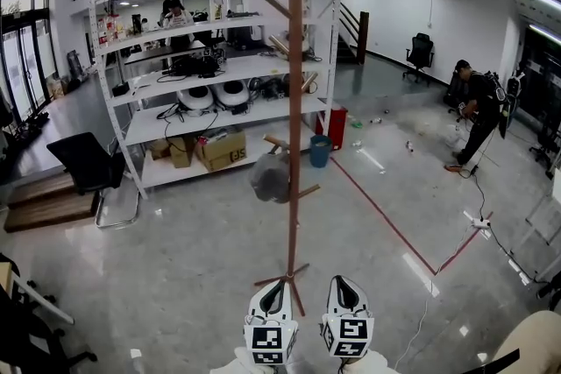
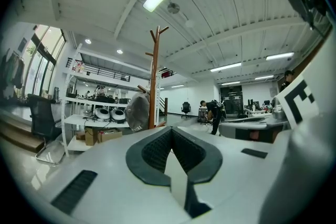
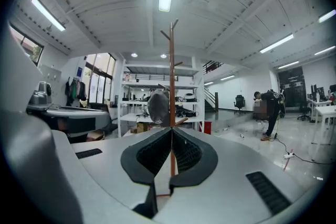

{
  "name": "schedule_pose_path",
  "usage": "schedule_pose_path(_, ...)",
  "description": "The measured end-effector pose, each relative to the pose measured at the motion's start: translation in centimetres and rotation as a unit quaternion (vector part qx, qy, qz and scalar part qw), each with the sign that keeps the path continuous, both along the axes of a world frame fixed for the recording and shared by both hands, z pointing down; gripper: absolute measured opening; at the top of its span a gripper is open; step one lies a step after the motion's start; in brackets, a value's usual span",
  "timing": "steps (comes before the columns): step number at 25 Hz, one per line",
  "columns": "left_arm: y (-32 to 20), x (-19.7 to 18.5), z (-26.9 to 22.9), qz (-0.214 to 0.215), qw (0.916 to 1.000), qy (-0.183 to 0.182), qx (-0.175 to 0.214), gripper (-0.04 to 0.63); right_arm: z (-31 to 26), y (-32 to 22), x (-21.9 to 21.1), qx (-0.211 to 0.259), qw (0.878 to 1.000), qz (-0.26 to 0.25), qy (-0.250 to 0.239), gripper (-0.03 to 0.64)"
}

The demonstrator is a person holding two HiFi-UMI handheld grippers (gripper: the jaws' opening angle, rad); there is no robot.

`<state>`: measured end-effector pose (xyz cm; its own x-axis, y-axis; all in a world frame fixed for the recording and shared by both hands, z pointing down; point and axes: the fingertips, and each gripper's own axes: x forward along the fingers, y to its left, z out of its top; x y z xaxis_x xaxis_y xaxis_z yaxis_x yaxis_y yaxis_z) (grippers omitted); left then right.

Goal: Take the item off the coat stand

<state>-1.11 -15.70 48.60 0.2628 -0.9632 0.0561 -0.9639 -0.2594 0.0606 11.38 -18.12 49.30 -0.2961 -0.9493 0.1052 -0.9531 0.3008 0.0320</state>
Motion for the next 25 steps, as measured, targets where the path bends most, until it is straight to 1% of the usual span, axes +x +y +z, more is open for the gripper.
schedule_pose_path(5, -2.3, -0.8, 0.9, -0.005, 1.0, 0.001, -0.005, 0.001, 1.4, -1.8, -0.6, -0.012, 1.0, -0.004, 0.002, 0.011)
schedule_pose_path(14, -8.2, -1.0, 0.3, 0.01, 0.9999, 0.004, -0.004, 0.001, 0.5, -7.6, -1.8, 0.002, 1.0, -0.002, 0.0, 0.011)
schedule_pose_path(20, -11.8, -2.3, 0.4, 0.015, 0.9998, 0.009, -0.006, 0.002, 0.0, -11.1, -3.3, 0.008, 1.0, 0.0, 0.001, 0.011)
schedule_pose_path(25, -15.0, -1.8, -0.4, 0.036, 0.9993, 0.007, 0.003, 0.001, -1.0, -14.4, -3.7, 0.018, 1.0, 0.013, -0.003, 0.011)
